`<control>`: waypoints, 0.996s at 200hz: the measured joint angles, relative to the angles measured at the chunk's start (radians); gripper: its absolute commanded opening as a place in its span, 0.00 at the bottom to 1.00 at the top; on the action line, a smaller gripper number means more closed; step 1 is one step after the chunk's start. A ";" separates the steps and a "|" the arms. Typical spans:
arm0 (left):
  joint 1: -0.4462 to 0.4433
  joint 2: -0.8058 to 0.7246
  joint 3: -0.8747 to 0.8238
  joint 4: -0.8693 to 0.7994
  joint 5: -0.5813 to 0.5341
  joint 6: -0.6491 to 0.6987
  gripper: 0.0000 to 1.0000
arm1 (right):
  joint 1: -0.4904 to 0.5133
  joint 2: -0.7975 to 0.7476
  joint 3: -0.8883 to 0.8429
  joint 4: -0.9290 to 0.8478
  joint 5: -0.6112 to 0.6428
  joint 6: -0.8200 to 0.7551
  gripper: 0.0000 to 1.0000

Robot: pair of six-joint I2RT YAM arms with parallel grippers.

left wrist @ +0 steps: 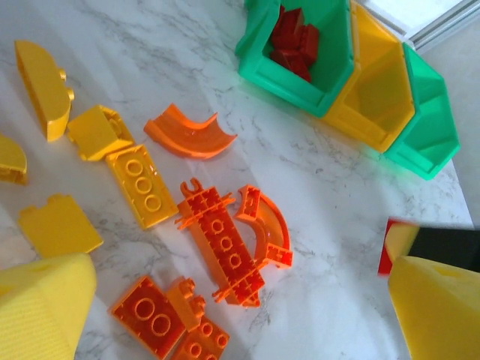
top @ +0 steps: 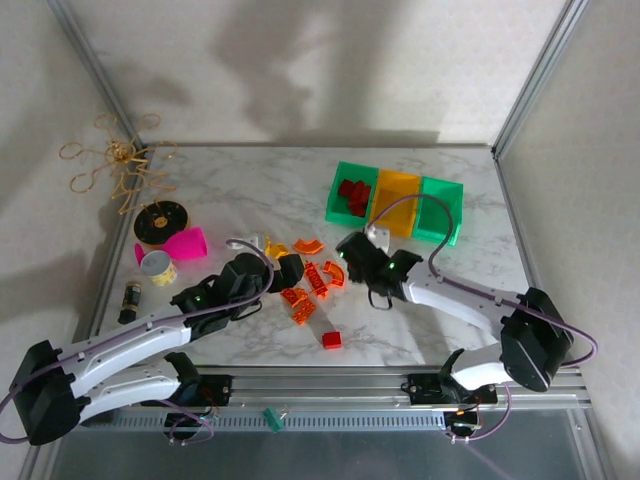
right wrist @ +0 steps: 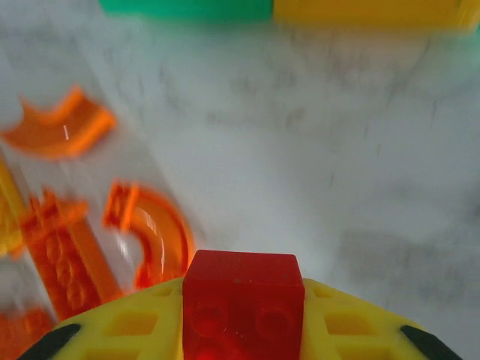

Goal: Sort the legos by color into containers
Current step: Pick up the lego from the bottom-center of the table, then place the lego in the container.

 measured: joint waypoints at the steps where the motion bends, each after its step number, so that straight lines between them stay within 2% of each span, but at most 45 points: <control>1: 0.000 0.001 0.001 0.000 0.000 0.001 1.00 | -0.008 0.003 0.004 0.010 0.000 -0.010 0.31; 39: 0.043 0.051 0.053 0.009 -0.005 0.029 1.00 | -0.183 0.145 0.145 0.167 -0.011 -0.196 0.31; 85: 0.091 0.105 0.081 0.061 0.000 0.037 1.00 | -0.274 0.405 0.397 0.283 -0.032 -0.357 0.30; 140: 0.120 0.151 0.095 0.103 0.016 0.034 1.00 | -0.334 0.680 0.665 0.286 -0.055 -0.451 0.52; 176: 0.122 0.146 0.095 0.109 0.028 0.027 1.00 | -0.339 0.691 0.690 0.269 -0.084 -0.471 0.57; 199: 0.122 0.129 0.094 0.114 0.043 0.011 1.00 | -0.333 0.617 0.601 0.277 -0.118 -0.469 0.62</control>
